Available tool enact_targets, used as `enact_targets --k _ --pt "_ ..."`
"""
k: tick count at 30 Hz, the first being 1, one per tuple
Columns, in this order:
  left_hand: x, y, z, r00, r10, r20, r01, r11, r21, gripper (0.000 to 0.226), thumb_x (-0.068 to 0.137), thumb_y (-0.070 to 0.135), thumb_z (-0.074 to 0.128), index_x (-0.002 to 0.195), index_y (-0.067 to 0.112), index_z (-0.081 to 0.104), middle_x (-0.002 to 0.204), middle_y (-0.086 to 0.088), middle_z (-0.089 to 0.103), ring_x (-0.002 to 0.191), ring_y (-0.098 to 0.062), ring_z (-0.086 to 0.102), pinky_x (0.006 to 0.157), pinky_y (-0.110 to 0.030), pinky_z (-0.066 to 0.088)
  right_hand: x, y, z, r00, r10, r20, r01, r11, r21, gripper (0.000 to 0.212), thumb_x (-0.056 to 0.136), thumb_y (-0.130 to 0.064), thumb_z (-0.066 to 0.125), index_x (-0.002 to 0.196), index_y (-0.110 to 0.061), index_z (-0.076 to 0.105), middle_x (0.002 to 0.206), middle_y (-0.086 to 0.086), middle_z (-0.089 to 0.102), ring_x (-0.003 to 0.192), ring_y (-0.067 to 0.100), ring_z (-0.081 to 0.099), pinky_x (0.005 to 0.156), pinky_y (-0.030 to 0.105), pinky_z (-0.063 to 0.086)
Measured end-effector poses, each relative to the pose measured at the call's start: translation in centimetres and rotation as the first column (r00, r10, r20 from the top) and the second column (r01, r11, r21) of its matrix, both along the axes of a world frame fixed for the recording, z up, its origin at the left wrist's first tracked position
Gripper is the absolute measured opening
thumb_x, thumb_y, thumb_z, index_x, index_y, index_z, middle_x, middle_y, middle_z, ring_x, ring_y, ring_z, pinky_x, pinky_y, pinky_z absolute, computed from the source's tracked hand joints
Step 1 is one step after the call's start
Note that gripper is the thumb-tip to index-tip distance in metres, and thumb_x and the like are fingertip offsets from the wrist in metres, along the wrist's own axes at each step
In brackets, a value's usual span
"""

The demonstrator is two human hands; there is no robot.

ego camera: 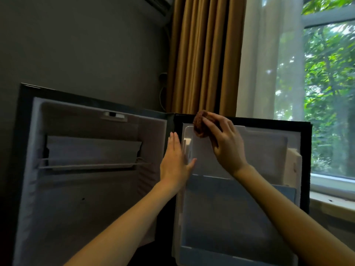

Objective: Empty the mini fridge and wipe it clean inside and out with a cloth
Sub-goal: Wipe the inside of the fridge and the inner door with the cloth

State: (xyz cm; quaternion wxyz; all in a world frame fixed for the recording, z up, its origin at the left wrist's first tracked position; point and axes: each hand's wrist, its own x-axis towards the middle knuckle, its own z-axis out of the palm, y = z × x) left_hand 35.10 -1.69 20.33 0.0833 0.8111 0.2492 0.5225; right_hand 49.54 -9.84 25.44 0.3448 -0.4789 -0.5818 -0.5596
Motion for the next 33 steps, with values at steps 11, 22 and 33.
enact_targets --k 11,22,33 --pt "1.1 1.7 -4.4 0.95 -0.196 0.245 0.292 0.836 -0.464 0.094 0.09 0.051 0.058 0.155 0.02 -0.003 0.162 0.004 0.01 0.142 -0.02 0.031 0.104 -0.028 0.035 -1.7 5.5 7.2 0.977 -0.136 0.166 0.197 0.878 -0.436 0.056 0.091 -0.019 0.059 0.144 -0.026 0.042 0.152 0.004 0.031 0.142 0.027 0.025 0.113 0.049 0.031" --pt "1.6 1.3 -6.0 0.85 -0.191 0.49 0.45 0.746 -0.49 0.099 0.077 0.057 0.07 0.154 0.023 0.017 0.158 0.003 0.023 0.143 -0.014 0.025 0.113 -0.031 0.028 -3.7 6.8 8.7 0.892 -0.159 0.423 0.364 0.807 -0.465 0.038 0.095 -0.038 0.049 0.129 -0.021 0.057 0.14 0.008 0.047 0.135 0.03 0.036 0.107 0.048 0.037" --pt "2.0 1.7 -6.1 0.86 -0.087 0.503 0.389 0.75 -0.535 0.097 0.063 0.071 0.073 0.14 0.019 0.047 0.138 0.003 0.049 0.127 -0.018 0.049 0.101 -0.037 0.047 -6.7 7.1 6.4 0.751 -0.047 0.659 0.515 0.666 -0.54 0.021 0.091 -0.023 0.061 0.111 -0.026 0.069 0.12 -0.003 0.064 0.111 0.022 0.058 0.087 0.032 0.046"
